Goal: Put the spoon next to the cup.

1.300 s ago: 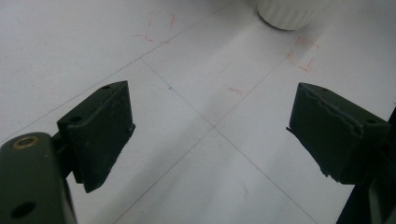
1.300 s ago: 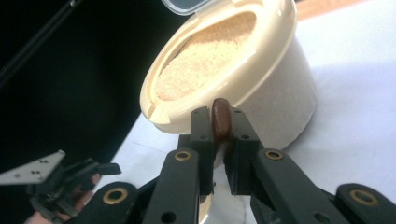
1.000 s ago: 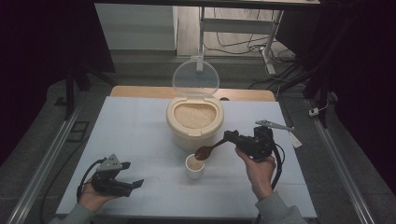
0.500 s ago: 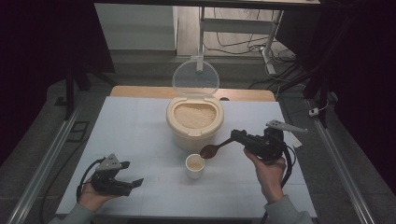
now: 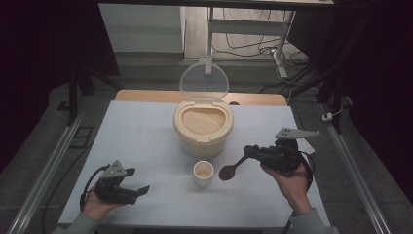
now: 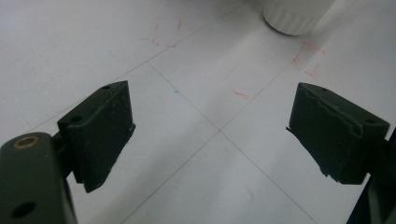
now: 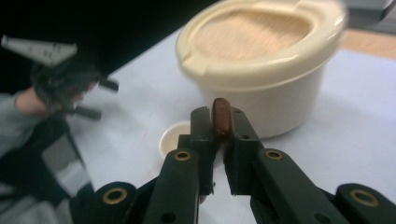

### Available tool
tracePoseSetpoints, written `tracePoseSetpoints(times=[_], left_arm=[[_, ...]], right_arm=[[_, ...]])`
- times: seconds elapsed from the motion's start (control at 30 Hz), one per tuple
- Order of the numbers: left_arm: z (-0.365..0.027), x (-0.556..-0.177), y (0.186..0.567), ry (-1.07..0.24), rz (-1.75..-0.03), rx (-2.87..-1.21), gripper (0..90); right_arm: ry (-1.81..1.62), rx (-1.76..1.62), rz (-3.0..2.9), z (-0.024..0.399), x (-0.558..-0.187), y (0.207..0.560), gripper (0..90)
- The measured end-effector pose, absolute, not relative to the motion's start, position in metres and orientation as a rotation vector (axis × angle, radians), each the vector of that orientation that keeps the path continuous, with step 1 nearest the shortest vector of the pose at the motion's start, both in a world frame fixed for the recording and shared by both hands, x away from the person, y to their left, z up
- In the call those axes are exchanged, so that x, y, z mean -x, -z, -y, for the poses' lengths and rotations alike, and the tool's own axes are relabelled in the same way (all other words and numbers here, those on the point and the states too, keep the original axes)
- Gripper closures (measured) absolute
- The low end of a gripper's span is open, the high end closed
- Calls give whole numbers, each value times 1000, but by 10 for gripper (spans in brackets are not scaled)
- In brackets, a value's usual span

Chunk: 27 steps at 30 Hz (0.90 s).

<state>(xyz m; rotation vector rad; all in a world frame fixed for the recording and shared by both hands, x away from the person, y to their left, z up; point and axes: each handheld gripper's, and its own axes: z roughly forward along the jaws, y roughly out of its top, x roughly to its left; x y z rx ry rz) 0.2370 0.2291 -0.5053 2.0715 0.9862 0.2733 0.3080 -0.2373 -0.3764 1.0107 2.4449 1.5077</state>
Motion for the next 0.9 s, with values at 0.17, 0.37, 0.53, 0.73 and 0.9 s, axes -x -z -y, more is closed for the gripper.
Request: tracePoseSetpoints(times=[0.17,0.37,0.53,0.73,0.9], left_arm=[[-228,-239,507,-267,-985,-2079,136],[-228,-238,507,-262,-978,-2084,137],[-227,-239,508,-255,-976,-2090,137],[-228,-240,509,-252,-980,-2094,137],[-228,-241,510,-242,-988,-2091,137]], right_arm=[[-1436,-965,-2610,222,-314,385,835],[-1322,-935,-2766,201,-324,401,834],[-1264,-945,-2827,187,-337,414,832],[-1216,-1024,-2795,184,-358,426,778],[-1186,-1093,-2698,191,-370,446,697]])
